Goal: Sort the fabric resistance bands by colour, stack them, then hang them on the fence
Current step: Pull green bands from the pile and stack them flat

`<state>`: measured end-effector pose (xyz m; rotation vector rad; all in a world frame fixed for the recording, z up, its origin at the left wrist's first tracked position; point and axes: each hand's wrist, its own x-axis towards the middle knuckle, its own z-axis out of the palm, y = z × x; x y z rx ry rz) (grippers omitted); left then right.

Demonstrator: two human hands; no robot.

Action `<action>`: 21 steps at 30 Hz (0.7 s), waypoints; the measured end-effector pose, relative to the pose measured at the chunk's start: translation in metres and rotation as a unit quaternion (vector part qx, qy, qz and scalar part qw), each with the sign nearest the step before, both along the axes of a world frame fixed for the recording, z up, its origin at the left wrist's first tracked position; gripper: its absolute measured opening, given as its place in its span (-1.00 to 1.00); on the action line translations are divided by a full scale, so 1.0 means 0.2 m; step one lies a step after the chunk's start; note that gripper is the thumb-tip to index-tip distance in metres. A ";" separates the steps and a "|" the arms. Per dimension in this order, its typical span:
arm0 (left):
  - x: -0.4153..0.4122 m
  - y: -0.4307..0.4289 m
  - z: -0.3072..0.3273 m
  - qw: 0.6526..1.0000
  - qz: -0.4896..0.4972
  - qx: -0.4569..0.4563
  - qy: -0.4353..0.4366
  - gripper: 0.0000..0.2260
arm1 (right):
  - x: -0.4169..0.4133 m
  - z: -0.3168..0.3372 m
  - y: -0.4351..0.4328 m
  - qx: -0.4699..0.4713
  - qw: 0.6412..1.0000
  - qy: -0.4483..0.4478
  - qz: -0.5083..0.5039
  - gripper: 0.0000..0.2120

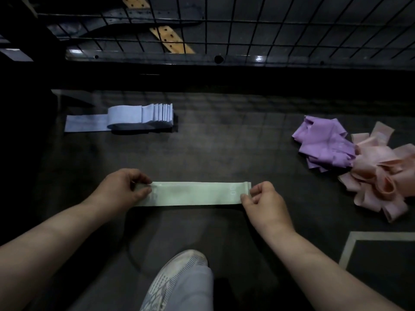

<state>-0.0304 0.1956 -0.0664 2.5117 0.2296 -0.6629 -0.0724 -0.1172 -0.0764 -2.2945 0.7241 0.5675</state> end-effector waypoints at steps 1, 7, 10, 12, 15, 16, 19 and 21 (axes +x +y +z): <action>-0.01 0.00 0.00 1.000 -0.008 0.007 -0.008 -0.87 | 0.00 0.00 0.00 -0.004 1.000 0.006 0.002 -0.81; -0.03 -0.02 0.02 0.993 -0.092 0.059 -0.038 -0.81 | -0.04 0.02 -0.01 -0.129 0.984 -0.008 0.121 -0.59; -0.04 -0.01 0.01 0.945 -0.234 0.201 -0.111 -0.61 | -0.06 0.00 0.01 -0.227 0.937 -0.073 0.254 -0.32; -0.05 -0.01 -0.01 0.922 -0.292 0.234 -0.099 -0.38 | -0.05 -0.03 0.01 -0.242 0.911 -0.089 0.323 -0.10; -0.06 -0.01 -0.08 0.900 -0.354 0.240 -0.090 -0.11 | 0.00 -0.05 0.00 -0.248 0.887 -0.088 0.379 0.04; -0.06 -0.02 -0.10 0.897 -0.360 0.237 -0.097 -0.10 | 0.02 -0.05 0.00 -0.243 0.885 -0.079 0.390 0.00; -0.06 -0.05 -0.12 0.903 -0.351 0.220 -0.113 -0.20 | 0.06 -0.04 0.00 -0.223 0.881 -0.060 0.413 -0.33; -0.06 -0.05 -0.13 0.910 -0.345 0.197 -0.121 -0.28 | 0.06 -0.04 -0.01 -0.216 0.884 -0.072 0.408 -0.55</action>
